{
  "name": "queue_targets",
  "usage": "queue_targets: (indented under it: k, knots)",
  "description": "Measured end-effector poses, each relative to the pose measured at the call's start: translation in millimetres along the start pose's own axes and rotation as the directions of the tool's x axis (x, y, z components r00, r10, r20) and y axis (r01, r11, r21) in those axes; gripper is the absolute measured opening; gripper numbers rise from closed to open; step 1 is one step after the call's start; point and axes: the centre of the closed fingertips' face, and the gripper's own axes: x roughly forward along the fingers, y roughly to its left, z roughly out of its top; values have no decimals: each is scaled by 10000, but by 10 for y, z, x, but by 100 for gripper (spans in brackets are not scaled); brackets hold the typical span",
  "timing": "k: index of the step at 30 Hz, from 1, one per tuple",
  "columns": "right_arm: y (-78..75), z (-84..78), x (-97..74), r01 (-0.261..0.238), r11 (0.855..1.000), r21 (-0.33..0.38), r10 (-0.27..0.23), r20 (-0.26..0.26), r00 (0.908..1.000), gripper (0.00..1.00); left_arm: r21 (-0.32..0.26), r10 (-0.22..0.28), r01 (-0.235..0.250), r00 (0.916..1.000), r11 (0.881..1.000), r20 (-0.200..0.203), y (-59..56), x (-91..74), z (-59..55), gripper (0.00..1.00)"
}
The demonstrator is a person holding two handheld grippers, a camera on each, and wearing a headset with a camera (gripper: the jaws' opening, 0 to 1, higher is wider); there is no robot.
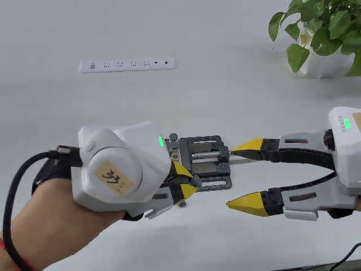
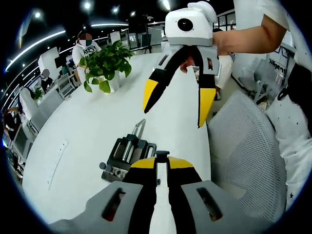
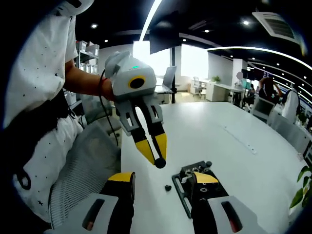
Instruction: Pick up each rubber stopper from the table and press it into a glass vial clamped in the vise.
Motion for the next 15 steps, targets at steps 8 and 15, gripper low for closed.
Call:
queue_targets:
  k: [8,15]
  knots:
    - [93,72,67,-643,9973,-357,637,-168,9978,28,583,-328,326,9995,9978,33,-70,0,105,3]
    - [150,58,111,-1055,9928,-569,1033,-417,9938,19,955,-540,538,9985,9940,-7,-137,0,155,3]
